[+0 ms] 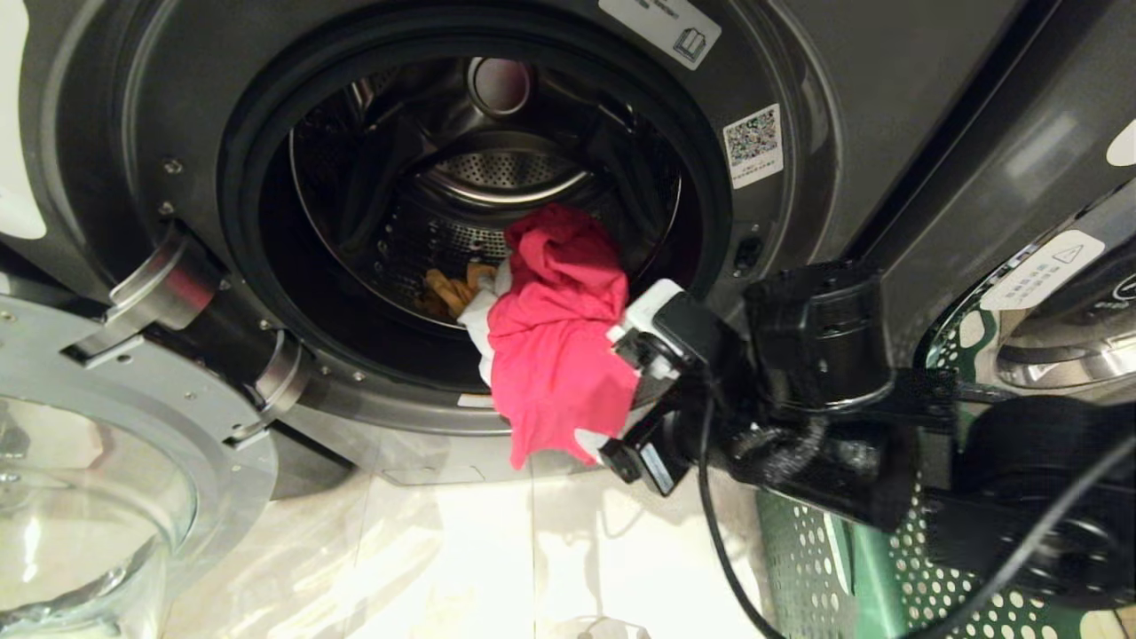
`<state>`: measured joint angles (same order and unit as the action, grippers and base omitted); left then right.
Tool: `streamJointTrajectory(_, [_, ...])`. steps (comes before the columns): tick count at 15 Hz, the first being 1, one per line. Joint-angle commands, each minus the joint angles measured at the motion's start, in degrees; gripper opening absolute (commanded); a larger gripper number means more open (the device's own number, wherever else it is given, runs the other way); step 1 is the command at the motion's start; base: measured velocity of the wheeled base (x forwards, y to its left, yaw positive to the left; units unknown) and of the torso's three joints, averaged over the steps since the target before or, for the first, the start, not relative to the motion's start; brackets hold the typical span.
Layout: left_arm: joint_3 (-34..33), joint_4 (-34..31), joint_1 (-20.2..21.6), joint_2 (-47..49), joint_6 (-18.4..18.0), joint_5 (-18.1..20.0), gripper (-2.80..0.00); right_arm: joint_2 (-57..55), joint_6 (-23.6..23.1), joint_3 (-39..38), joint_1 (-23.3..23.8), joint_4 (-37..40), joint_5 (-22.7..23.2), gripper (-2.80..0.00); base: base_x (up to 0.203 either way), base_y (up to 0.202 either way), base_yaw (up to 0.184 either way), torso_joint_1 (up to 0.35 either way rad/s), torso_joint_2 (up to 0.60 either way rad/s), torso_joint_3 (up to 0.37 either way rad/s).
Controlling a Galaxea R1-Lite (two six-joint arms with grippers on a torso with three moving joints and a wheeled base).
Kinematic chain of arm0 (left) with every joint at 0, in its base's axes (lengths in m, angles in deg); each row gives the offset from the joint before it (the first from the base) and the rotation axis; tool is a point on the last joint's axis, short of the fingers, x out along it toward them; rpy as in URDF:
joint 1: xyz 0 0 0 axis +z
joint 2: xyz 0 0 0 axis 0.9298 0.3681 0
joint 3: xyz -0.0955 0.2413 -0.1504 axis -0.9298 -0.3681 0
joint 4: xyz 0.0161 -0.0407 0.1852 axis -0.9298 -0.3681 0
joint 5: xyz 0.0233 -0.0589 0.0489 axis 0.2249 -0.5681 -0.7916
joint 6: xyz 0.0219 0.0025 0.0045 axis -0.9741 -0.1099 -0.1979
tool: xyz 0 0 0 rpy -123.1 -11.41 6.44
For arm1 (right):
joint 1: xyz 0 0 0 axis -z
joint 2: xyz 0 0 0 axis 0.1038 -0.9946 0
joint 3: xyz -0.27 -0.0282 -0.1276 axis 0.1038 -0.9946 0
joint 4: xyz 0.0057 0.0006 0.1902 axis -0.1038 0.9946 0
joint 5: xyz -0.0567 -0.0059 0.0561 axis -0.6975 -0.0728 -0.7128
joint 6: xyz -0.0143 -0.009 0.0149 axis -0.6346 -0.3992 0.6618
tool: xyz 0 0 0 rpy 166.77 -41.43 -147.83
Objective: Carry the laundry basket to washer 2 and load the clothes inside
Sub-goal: Place the clothes into the washing machine
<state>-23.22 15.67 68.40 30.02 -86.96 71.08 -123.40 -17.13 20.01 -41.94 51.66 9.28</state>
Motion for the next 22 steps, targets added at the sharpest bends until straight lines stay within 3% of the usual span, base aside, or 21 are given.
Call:
streamJointTrajectory(1, [0.1,0.0,0.0,0.1,0.0,0.0,-2.80,10.5,3.3,-0.8,-1.1,17.5,-0.2,0.00,0.000,0.000,0.000,0.000,0.00,0.000])
streamJointTrajectory(3, [0.0,0.0,0.0,0.1,0.0,0.0,-2.80,16.1,7.7,-1.1,-1.6,27.8,-0.3,0.00,0.000,0.000,0.000,0.000,0.00,0.000])
streamJointTrajectory(4, [0.0,0.0,0.0,0.1,0.0,0.0,-2.80,17.6,9.0,-1.4,-1.7,29.3,-0.5,0.00,0.000,0.000,0.000,0.000,0.00,0.000])
streamJointTrajectory(11, [0.0,0.0,0.0,0.1,0.0,-0.1,-2.80,21.0,9.4,-4.5,-1.8,29.8,-3.0,0.00,0.000,0.000,0.000,0.000,0.00,0.000])
streamJointTrajectory(17, [0.0,0.0,0.0,0.1,0.0,0.0,-2.80,21.7,9.8,-5.7,-1.5,29.8,-5.4,0.00,-0.001,-0.005,0.163,0.002,0.00,0.001])
streamJointTrajectory(22, [0.0,0.0,0.0,0.1,0.0,0.0,-2.80,17.7,20.2,-6.3,3.4,29.7,-12.5,0.00,0.000,-0.007,0.167,0.002,0.00,-0.001])
